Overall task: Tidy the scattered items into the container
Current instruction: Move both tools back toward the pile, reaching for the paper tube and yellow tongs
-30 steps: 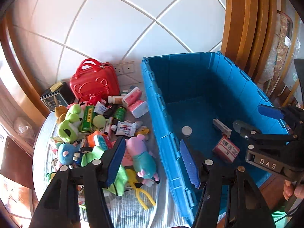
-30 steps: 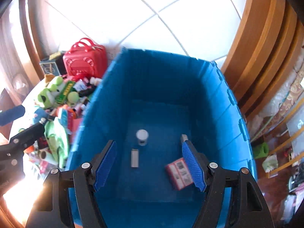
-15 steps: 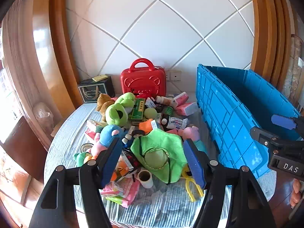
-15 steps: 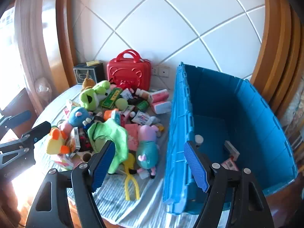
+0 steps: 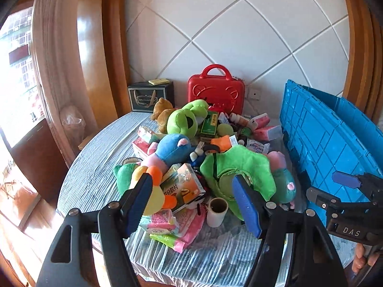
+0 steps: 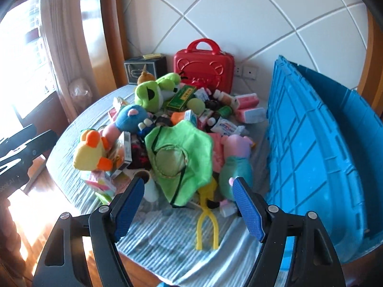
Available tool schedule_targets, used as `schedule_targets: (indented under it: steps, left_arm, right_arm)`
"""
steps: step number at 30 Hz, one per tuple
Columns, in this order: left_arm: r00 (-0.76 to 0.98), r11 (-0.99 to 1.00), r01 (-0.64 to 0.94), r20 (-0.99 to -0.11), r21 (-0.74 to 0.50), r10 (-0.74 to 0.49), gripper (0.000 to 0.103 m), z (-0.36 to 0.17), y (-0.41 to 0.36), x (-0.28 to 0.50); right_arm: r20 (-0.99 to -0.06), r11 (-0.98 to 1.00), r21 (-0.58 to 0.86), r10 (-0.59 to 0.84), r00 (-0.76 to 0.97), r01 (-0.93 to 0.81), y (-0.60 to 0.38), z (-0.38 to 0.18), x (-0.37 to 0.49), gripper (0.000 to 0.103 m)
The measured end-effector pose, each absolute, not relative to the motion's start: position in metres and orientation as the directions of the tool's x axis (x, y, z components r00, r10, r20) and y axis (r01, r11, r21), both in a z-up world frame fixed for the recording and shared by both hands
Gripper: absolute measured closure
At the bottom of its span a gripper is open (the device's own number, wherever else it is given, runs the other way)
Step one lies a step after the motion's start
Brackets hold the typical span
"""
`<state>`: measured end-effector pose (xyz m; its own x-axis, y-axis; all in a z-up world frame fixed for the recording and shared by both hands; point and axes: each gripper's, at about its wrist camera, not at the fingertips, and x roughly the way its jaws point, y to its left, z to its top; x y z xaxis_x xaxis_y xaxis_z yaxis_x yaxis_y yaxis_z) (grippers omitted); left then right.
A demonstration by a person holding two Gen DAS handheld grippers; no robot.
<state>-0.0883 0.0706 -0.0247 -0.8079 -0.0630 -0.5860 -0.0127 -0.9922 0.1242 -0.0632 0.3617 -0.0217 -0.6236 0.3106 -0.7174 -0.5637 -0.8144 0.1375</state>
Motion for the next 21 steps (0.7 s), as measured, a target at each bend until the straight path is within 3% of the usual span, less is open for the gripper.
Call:
schedule_targets:
  steps: [13, 21]
  left_arm:
    - [-0.624, -0.993, 0.0, -0.776, 0.114, -0.089, 0.035, -0.167, 0.092, -0.133]
    - [-0.58, -0.992, -0.065, -0.813, 0.104, -0.048, 0.035, -0.209, 0.102, -0.168]
  right_arm:
    - [-0.829, -0.815, 0.198, 0.156, -0.536, -0.544, 0.392, -0.134, -0.087, 0.026]
    - [-0.861, -0.767, 0.24, 0.115, -0.495, -0.595, 0.412, -0.177, -0.091, 0.046]
